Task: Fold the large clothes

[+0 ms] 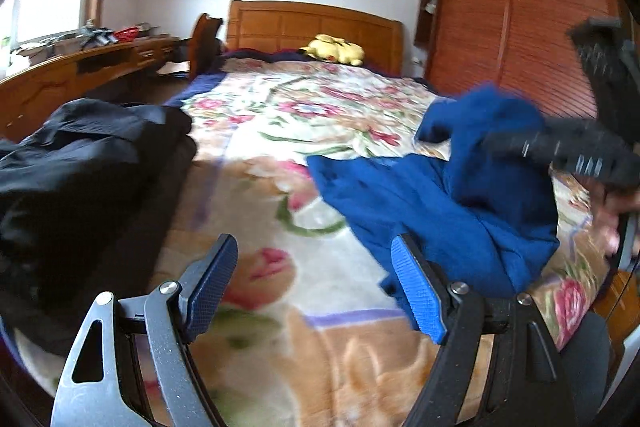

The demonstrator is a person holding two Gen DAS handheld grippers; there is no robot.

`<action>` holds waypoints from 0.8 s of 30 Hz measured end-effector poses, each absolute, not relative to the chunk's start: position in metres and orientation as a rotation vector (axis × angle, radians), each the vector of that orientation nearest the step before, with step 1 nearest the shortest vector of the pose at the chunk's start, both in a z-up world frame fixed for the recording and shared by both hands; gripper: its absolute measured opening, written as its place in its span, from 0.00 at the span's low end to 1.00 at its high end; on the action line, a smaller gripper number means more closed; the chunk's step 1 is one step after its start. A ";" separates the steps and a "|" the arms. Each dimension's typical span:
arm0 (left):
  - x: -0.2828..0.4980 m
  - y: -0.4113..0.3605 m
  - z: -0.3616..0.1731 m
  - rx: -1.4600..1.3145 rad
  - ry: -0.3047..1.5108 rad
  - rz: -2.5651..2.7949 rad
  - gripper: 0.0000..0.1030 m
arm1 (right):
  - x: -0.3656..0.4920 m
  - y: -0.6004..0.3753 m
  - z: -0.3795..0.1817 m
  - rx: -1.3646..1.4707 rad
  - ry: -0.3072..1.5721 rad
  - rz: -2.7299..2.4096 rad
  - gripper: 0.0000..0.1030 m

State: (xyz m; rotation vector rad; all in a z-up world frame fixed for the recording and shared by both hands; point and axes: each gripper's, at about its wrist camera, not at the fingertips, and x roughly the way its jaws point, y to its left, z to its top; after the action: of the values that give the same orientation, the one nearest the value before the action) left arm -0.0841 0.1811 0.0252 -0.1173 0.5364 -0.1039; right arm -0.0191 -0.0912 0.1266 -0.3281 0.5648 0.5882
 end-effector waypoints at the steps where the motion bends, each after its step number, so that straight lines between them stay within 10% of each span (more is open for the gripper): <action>1: -0.085 0.186 0.025 -0.123 0.535 -0.091 0.78 | -0.015 -0.084 0.119 -0.322 0.596 0.611 0.24; 12: -0.085 0.191 0.023 -0.130 0.533 -0.058 0.78 | -0.003 -0.081 0.092 -0.222 0.726 0.744 0.57; 24: -0.066 0.145 0.033 -0.090 0.517 -0.166 0.78 | 0.014 -0.199 0.110 -0.196 0.548 0.429 0.60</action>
State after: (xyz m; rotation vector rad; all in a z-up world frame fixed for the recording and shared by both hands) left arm -0.0664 0.1453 0.0330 -0.0902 0.5168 -0.1664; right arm 0.0142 -0.1992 0.1103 -0.1957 0.5482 0.4288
